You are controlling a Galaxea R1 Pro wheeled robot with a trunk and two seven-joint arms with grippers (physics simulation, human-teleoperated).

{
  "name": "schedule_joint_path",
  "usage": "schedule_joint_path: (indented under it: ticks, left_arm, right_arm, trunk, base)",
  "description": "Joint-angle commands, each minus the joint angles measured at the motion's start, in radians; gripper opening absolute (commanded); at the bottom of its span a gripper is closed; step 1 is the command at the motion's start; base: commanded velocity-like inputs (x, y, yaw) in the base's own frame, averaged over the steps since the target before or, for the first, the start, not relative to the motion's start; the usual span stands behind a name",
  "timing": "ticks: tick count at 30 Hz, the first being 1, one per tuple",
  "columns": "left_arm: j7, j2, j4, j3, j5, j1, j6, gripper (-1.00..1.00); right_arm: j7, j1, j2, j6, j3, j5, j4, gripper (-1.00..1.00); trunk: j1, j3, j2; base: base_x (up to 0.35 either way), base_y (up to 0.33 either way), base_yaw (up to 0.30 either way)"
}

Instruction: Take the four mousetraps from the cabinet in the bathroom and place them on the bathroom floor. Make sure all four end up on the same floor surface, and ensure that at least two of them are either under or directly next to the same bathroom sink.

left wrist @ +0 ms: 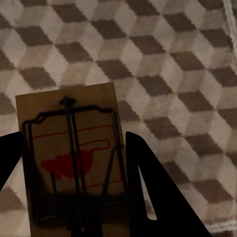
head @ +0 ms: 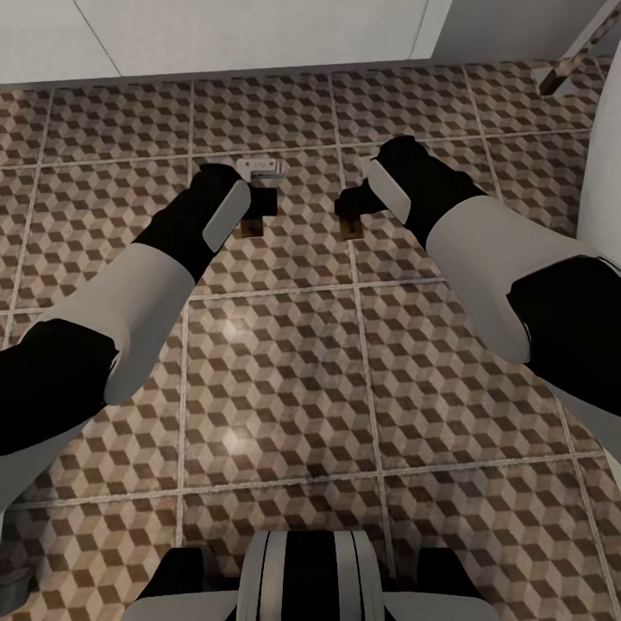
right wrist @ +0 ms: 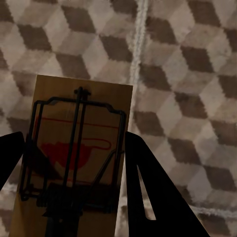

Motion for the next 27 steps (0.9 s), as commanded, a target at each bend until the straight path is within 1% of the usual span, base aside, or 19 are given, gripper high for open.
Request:
schedule_joint_path:
  ticks: [1,4,11,15,19,27]
  left_arm:
    - [0.007,0.0,0.004,-0.007,0.004,-0.001,0.002,-1.0]
    - [0.007,0.0,0.009,-0.008,0.002,-0.001,0.002,-1.0]
    - [0.007,0.0,0.016,-0.009,-0.002,-0.001,0.001,-1.0]
    - [0.007,0.0,0.017,-0.009,-0.004,-0.001,0.001,-1.0]
    - [0.006,0.0,0.018,-0.009,-0.004,-0.001,0.001,-1.0]
    - [0.006,0.001,0.018,-0.009,-0.004,-0.001,-0.009,-1.0]
  right_arm:
    - [-0.011,-0.001,0.0,0.002,0.007,-0.013,-0.001,-1.0]
    - [-0.011,-0.001,0.0,-0.006,0.011,-0.013,-0.003,-1.0]
    - [-0.011,-0.017,0.0,-0.022,0.031,-0.012,-0.05,-1.0]
    - [-0.011,-0.022,0.0,-0.022,0.046,0.008,-0.069,-1.0]
    - [-0.011,-0.028,0.0,-0.02,0.05,0.016,-0.08,-1.0]
    - [-0.011,-0.031,0.0,-0.02,0.054,0.018,-0.081,-1.0]
  trunk:
    - [0.0,-0.001,0.0]
    - [0.0,-0.001,0.0]
    - [0.002,-0.001,-0.001]
    - [0.003,-0.001,-0.002]
    - [0.005,-0.001,-0.003]
    - [0.008,-0.001,-0.004]
  base:
    - [0.0,0.0,0.0]
    - [0.0,0.0,0.0]
    - [0.0,0.0,0.0]
    - [0.0,0.0,0.0]
    - [0.0,0.0,0.0]
    - [0.0,0.0,0.0]
